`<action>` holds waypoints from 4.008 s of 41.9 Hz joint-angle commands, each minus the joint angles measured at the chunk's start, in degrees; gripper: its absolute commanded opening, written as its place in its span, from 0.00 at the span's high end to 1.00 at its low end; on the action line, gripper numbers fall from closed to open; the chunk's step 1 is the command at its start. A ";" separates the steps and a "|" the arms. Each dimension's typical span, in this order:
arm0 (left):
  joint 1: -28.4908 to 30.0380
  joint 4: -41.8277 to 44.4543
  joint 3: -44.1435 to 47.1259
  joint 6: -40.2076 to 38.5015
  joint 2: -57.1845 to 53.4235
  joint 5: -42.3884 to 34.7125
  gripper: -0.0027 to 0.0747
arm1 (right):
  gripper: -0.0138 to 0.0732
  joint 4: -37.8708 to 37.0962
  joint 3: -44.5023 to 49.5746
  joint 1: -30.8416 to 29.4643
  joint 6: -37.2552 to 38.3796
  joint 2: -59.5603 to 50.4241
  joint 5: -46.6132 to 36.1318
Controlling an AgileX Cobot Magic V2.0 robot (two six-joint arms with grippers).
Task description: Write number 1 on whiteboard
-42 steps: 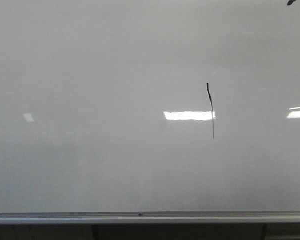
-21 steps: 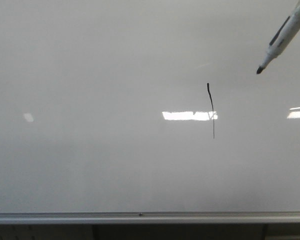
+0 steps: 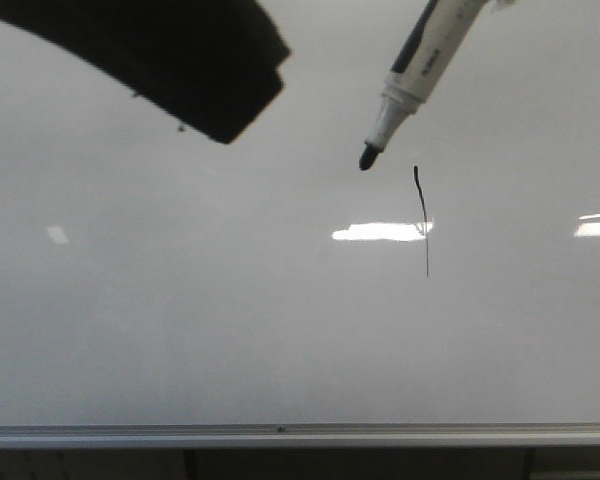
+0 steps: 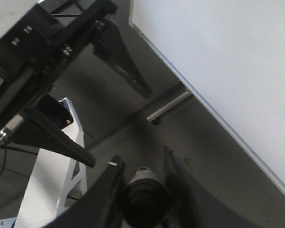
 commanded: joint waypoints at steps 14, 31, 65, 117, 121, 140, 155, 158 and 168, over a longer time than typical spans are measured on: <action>-1.51 -15.29 -5.71 9.83 0.63 -2.90 0.25 | 0.91 11.37 -2.02 0.13 -6.39 1.04 3.38; -1.51 -15.66 -5.71 9.83 0.63 -5.03 0.41 | 0.91 16.98 -2.09 0.13 -8.68 0.99 8.31; -0.14 -14.31 -5.71 9.83 0.63 -4.19 0.99 | 0.78 17.32 -2.09 0.13 -8.67 0.99 8.36; 59.89 -0.82 9.60 0.68 0.93 -21.92 0.99 | 0.91 -0.74 24.96 0.03 3.60 -19.08 -46.31; 59.89 -0.82 10.59 0.68 3.04 -24.32 0.99 | 0.91 -0.74 26.82 0.03 3.60 -20.13 -48.40; 59.89 -0.99 10.24 0.68 20.63 -31.24 0.99 | 0.91 -0.74 27.14 0.03 3.55 -20.14 -48.78; 59.77 -3.27 10.24 0.68 22.39 -37.46 0.99 | 0.91 -0.74 27.14 0.03 3.55 -20.14 -48.78; 59.77 -3.27 10.24 0.68 22.67 -38.14 0.99 | 0.91 -0.74 27.14 0.03 3.55 -20.14 -48.91; 59.67 -3.27 10.01 0.68 26.49 -38.80 0.99 | 0.91 -0.74 27.14 0.03 3.55 -20.14 -48.91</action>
